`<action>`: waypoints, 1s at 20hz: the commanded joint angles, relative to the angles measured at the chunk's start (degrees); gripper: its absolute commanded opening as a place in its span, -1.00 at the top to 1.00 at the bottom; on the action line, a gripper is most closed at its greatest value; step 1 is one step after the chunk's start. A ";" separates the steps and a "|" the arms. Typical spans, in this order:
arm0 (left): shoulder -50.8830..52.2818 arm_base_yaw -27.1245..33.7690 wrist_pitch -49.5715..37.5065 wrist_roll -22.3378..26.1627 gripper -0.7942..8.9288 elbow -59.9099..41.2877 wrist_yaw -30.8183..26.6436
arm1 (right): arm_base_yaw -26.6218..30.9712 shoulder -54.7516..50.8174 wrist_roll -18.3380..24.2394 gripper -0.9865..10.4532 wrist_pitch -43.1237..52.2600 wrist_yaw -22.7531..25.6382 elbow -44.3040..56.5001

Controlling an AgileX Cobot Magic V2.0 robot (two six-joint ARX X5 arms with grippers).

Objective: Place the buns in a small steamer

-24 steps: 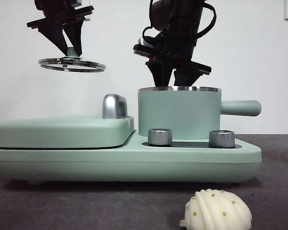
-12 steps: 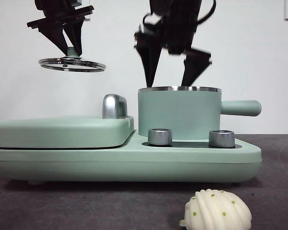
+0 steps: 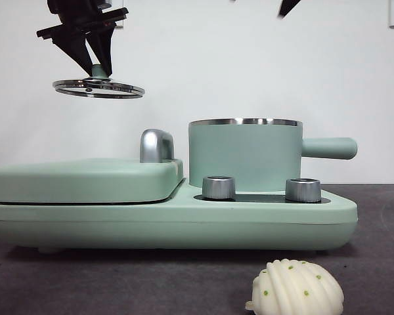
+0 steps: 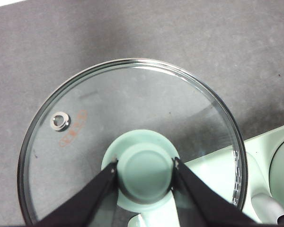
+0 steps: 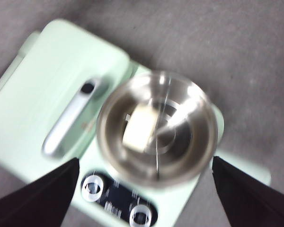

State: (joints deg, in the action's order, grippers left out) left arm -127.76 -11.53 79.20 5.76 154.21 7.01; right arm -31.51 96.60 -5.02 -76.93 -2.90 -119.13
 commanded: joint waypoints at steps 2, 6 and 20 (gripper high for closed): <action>0.79 -0.17 -1.20 -0.48 0.61 2.62 0.11 | -2.91 -10.86 -2.95 0.05 -4.59 0.26 12.00; 0.79 -0.48 -1.25 -0.48 0.61 2.62 0.11 | -8.66 -24.02 -4.90 0.05 -4.59 2.32 29.46; 0.77 -2.64 -2.14 -0.46 0.61 2.62 0.11 | -23.08 -31.08 -16.15 0.05 26.80 -3.13 69.85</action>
State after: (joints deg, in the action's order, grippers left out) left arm -127.76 -14.00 78.17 5.74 154.21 7.01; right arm -54.00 65.21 -19.68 -50.46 -6.04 -48.58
